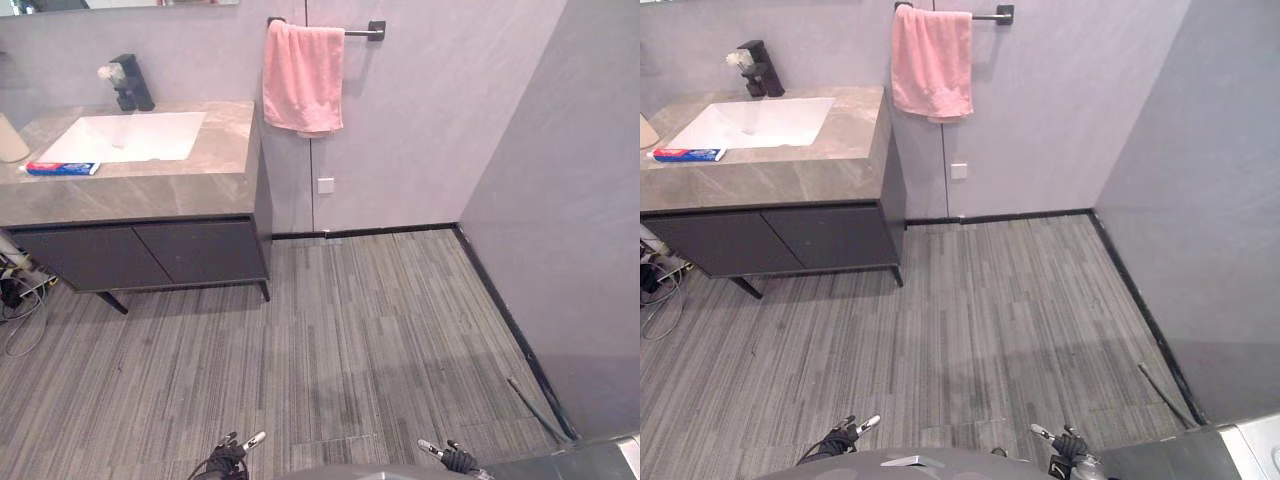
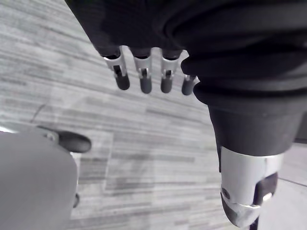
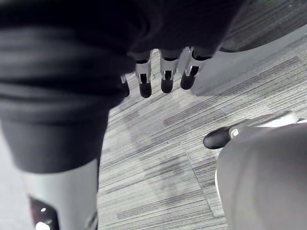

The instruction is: Organize washtable

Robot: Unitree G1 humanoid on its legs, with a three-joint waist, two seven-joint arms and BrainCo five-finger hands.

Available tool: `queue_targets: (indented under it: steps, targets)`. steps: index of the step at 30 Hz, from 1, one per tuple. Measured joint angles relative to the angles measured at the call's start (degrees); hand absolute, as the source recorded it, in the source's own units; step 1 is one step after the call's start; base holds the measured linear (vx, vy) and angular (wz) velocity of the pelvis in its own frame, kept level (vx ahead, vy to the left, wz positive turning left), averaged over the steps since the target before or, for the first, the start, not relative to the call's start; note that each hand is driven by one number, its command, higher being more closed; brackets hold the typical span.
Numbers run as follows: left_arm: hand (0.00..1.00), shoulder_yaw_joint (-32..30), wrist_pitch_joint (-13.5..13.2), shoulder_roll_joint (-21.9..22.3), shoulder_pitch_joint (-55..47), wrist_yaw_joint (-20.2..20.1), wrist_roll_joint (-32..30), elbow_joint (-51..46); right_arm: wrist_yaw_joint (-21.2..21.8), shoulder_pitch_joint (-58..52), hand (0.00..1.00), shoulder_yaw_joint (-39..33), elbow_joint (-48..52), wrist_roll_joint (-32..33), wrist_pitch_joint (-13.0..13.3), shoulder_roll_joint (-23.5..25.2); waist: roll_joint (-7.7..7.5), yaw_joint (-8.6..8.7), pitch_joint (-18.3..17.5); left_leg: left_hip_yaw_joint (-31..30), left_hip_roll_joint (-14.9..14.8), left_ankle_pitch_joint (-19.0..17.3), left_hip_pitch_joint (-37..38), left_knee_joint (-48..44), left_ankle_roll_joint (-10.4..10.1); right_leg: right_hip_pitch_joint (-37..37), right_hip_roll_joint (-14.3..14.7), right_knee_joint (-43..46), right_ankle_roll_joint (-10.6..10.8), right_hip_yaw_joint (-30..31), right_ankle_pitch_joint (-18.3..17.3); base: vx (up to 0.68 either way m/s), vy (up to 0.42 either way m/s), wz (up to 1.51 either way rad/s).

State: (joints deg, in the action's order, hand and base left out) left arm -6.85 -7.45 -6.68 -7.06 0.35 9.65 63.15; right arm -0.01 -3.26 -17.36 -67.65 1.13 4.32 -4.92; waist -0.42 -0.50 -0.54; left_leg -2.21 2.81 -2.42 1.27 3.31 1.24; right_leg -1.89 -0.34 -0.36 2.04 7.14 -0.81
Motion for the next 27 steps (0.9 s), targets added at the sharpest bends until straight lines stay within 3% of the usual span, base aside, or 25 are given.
queue_targets:
  steps: [12, 27]
  targets:
    - [0.0, -0.45, 0.01, 0.05, 0.61, 0.61, -1.16, 1.63, 0.09, 1.38, 0.0, 3.85, -0.05, 0.01, 0.04, 1.02, -0.55, 0.17, -0.33, -0.54, -0.05, 0.62, 1.42, -0.52, 0.14, 1.49, -0.01, -0.14, 0.52, -0.92, 0.49, 0.08, 0.0, 0.02]
    - [0.0, -0.53, -0.02, 0.17, 0.71, 0.3, -1.16, 1.75, 0.14, 1.31, 0.0, 5.7, -0.06, 0.09, 0.04, 1.03, -0.86, 0.15, -0.43, -0.93, 0.02, -0.56, 1.55, -1.2, -0.02, 0.84, -0.1, 1.69, 0.23, -1.62, -1.42, -0.02, -0.002, 0.02]
